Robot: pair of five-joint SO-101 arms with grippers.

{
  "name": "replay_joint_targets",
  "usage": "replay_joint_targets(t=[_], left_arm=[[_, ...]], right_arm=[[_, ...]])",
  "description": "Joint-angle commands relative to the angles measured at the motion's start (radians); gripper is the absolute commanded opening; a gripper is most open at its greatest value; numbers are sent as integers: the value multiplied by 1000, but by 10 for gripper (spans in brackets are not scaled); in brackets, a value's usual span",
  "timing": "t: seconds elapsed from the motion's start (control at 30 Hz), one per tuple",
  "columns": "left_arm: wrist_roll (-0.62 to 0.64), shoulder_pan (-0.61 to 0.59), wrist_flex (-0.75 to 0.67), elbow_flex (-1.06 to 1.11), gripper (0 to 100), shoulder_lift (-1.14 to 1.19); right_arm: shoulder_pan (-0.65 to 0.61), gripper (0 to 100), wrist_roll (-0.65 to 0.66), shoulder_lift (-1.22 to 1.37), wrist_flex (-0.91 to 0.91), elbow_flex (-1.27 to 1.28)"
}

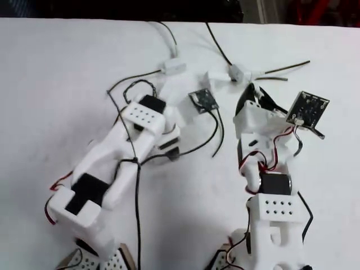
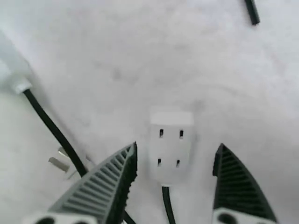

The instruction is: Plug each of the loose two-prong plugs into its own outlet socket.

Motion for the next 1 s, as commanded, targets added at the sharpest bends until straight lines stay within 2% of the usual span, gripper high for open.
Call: replay_joint_targets(t=[0.0, 0.2, 0.33, 0.43, 0.67, 0.97], left_arm=[[35, -12, 84, -86, 278, -51], [118, -35, 186, -170, 221, -125], [126, -38, 244, -160, 209, -308], [129, -71, 235, -92, 208, -483], [232, -283, 80, 250, 203, -866], [235, -556, -180, 821, 207, -1239]], right_arm=[[7, 18, 2, -27, -21, -31], [2, 18, 3, -25, -15, -31], [-65, 18, 91, -25, -10, -26], [-120, 18, 123, -25, 36, -32], [-271, 18, 226, -4, 142, -61], [-421, 18, 281, 266, 248, -183]])
